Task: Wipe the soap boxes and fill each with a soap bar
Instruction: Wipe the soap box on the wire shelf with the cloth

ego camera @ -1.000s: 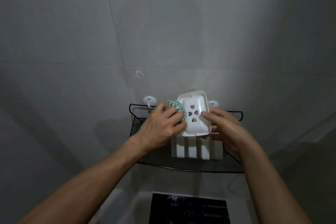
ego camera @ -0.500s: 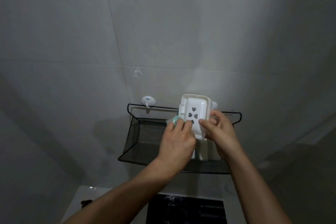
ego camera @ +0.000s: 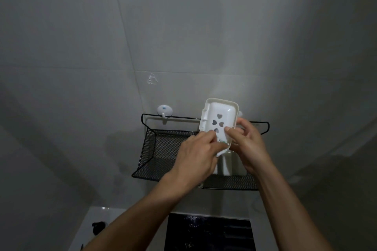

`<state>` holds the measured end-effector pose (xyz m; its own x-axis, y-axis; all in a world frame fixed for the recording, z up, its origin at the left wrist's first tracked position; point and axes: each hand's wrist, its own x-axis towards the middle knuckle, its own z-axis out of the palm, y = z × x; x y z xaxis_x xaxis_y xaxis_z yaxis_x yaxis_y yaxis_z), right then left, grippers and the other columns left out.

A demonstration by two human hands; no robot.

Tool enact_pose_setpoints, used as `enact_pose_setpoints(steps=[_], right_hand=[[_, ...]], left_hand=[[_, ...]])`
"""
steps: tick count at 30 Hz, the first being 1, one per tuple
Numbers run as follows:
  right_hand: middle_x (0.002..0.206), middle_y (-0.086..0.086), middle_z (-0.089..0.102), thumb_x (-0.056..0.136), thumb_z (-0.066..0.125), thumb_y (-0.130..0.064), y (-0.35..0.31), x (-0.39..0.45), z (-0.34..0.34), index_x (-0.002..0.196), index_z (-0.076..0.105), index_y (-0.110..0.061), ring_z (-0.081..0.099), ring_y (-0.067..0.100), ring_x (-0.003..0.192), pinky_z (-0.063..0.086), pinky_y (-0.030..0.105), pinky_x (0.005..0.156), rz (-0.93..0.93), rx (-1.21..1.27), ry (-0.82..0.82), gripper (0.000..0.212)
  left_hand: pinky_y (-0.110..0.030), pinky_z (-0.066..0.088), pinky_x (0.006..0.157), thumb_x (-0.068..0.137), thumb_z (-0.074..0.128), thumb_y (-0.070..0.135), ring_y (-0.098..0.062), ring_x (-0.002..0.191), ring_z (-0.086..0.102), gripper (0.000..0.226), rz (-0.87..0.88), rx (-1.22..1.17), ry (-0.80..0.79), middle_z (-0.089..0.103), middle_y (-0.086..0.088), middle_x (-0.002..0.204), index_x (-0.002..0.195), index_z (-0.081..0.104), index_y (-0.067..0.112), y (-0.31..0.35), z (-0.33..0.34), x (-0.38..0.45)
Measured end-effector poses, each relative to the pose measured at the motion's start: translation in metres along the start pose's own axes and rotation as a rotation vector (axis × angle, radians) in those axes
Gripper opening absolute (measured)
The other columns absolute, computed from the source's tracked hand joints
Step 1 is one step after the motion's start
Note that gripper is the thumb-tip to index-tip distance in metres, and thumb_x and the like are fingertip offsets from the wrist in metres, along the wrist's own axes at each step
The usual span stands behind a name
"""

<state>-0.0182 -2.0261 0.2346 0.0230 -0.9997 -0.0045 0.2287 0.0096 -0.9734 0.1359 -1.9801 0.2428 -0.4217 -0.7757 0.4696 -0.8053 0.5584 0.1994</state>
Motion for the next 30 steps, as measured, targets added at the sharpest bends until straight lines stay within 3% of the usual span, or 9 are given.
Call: enact_pose_setpoints(steps=[3, 6, 10, 15, 18, 22, 25, 28, 30], right_hand=[[0.091, 0.005, 0.079, 0.095, 0.060, 0.000, 0.003, 0.000, -0.003, 0.110, 0.063, -0.014, 0.076, 0.018, 0.073, 0.055, 0.026, 0.051, 0.068, 0.008, -0.004, 0.021], [0.090, 0.001, 0.079, 0.095, 0.063, -0.006, 0.004, 0.002, -0.011, 0.109, 0.066, -0.020, 0.077, 0.018, 0.076, 0.058, 0.031, 0.053, 0.109, -0.010, -0.003, 0.020], [0.106, 0.009, 0.077, 0.094, 0.066, -0.008, 0.007, 0.001, -0.013, 0.120, 0.065, -0.017, 0.076, 0.030, 0.095, 0.061, 0.048, 0.073, 0.157, 0.024, -0.066, 0.027], [0.100, 0.005, 0.078, 0.094, 0.065, -0.010, 0.001, 0.002, -0.004, 0.119, 0.062, -0.016, 0.077, 0.022, 0.088, 0.060, 0.036, 0.064, 0.121, -0.029, -0.069, 0.026], [0.094, 0.001, 0.076, 0.093, 0.067, -0.013, -0.007, 0.002, -0.015, 0.115, 0.061, -0.016, 0.075, 0.016, 0.076, 0.057, 0.032, 0.058, 0.087, -0.091, 0.075, 0.022], [0.108, 0.006, 0.072, 0.094, 0.065, -0.013, -0.016, 0.001, -0.037, 0.115, 0.062, -0.019, 0.072, 0.026, 0.091, 0.062, 0.043, 0.068, 0.068, -0.129, 0.177, 0.022], [0.109, 0.008, 0.070, 0.095, 0.064, -0.011, -0.017, -0.001, -0.033, 0.116, 0.061, -0.016, 0.073, 0.030, 0.093, 0.063, 0.054, 0.072, 0.098, -0.102, 0.159, 0.023], [0.109, 0.010, 0.071, 0.095, 0.063, -0.009, -0.014, -0.003, -0.015, 0.120, 0.062, -0.016, 0.074, 0.031, 0.093, 0.062, 0.046, 0.065, 0.114, -0.106, 0.053, 0.025], [0.106, 0.009, 0.075, 0.095, 0.062, -0.008, -0.014, -0.004, -0.006, 0.123, 0.063, -0.018, 0.075, 0.030, 0.093, 0.062, 0.047, 0.068, 0.106, -0.107, -0.042, 0.029]], left_hand=[[-0.034, 0.048, 0.073, 0.093, 0.061, 0.025, -0.016, 0.089, 0.058, 0.021, -0.243, -0.215, 0.050, 0.060, 0.003, 0.097, 0.110, 0.072, 0.023, -0.001, -0.006, 0.000], [-0.033, 0.047, 0.079, 0.089, 0.066, 0.015, -0.015, 0.082, 0.060, 0.013, -0.494, -0.395, 0.278, 0.068, 0.000, 0.091, 0.099, 0.075, 0.014, -0.010, -0.025, 0.005], [-0.030, 0.042, 0.070, 0.087, 0.065, 0.010, -0.018, 0.078, 0.056, 0.012, -0.411, -0.186, 0.480, 0.061, -0.004, 0.090, 0.096, 0.072, 0.010, -0.012, -0.053, 0.024], [-0.031, 0.046, 0.069, 0.084, 0.067, 0.004, -0.021, 0.083, 0.057, 0.019, -0.308, -0.110, 0.416, 0.059, -0.007, 0.097, 0.104, 0.068, 0.005, 0.007, -0.044, 0.033], [-0.025, 0.043, 0.069, 0.089, 0.066, 0.012, -0.014, 0.077, 0.057, 0.008, -0.573, -0.327, 0.467, 0.064, 0.000, 0.089, 0.096, 0.067, 0.010, -0.011, -0.039, 0.022], [-0.030, 0.049, 0.072, 0.086, 0.067, 0.018, -0.019, 0.080, 0.064, 0.007, -0.829, -0.435, 0.539, 0.070, -0.001, 0.087, 0.092, 0.067, 0.014, -0.043, -0.047, 0.010], [-0.034, 0.052, 0.071, 0.085, 0.069, 0.019, -0.016, 0.073, 0.062, 0.006, -0.761, -0.421, 0.638, 0.067, 0.003, 0.079, 0.088, 0.065, 0.015, -0.042, -0.054, 0.017], [-0.013, 0.045, 0.063, 0.087, 0.070, 0.014, -0.011, 0.071, 0.060, 0.009, -0.540, -0.376, 0.693, 0.067, 0.001, 0.087, 0.095, 0.066, 0.014, -0.023, -0.051, 0.029], [-0.011, 0.047, 0.070, 0.087, 0.071, 0.012, -0.011, 0.080, 0.060, 0.017, -0.352, -0.315, 0.578, 0.067, -0.003, 0.099, 0.103, 0.066, 0.009, -0.008, -0.042, 0.035]])
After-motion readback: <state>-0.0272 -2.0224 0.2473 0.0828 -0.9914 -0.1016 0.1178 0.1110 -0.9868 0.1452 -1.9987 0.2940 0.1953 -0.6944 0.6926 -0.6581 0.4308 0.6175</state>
